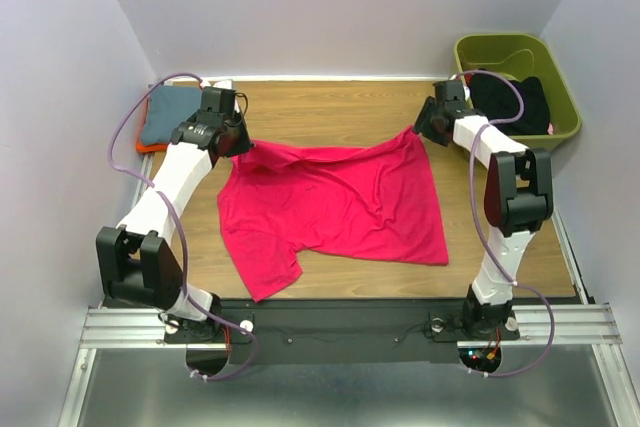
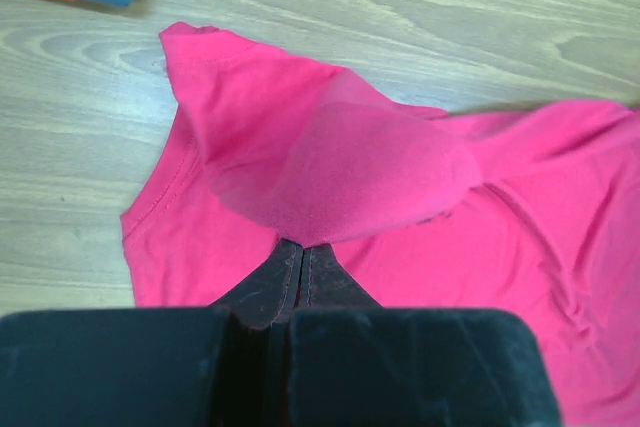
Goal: Fold and stack the t-shirts
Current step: Flatten the tshirt out
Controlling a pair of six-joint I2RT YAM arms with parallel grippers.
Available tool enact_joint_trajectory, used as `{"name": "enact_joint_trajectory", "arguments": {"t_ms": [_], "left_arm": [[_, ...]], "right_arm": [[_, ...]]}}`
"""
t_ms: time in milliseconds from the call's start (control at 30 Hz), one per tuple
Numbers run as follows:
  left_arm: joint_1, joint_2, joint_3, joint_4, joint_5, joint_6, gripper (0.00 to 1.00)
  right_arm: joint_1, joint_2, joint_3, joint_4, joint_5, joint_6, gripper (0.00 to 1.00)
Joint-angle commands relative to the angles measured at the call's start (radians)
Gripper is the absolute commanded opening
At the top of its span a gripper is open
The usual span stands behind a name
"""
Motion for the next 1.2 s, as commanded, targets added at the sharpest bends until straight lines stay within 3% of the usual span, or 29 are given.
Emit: {"name": "enact_joint_trajectory", "arguments": {"t_ms": [0,167,300,500,900,1167], "left_arm": [[0.001,-0.065,0.006,-0.013,0.027,0.033,0.00],[0.002,-0.078,-0.078,0.011,0.067,0.019,0.00],[0.011,-0.083,-0.120,0.027,0.061,0.021,0.00],[0.059,-0.077,-0.123,0.025,0.052,0.028,0.00],[0.218,-0.146,-0.167,-0.016,0.066,0.070,0.00],[0.220,-0.135,-0.212,0.010,0.210,0.056,0.00]], "right_arm": [[0.003,0.031,0.082,0.027,-0.010,0.035,0.62],[0.010,0.092,0.140,0.028,-0.070,-0.011,0.59],[0.016,0.121,0.151,0.027,-0.102,-0.028,0.40],[0.016,0.137,0.079,0.027,-0.098,-0.003,0.27],[-0.014,-0.059,-0.273,0.011,0.045,0.009,0.25],[-0.016,-0.135,-0.161,-0.028,-0.038,-0.085,0.34]]}}
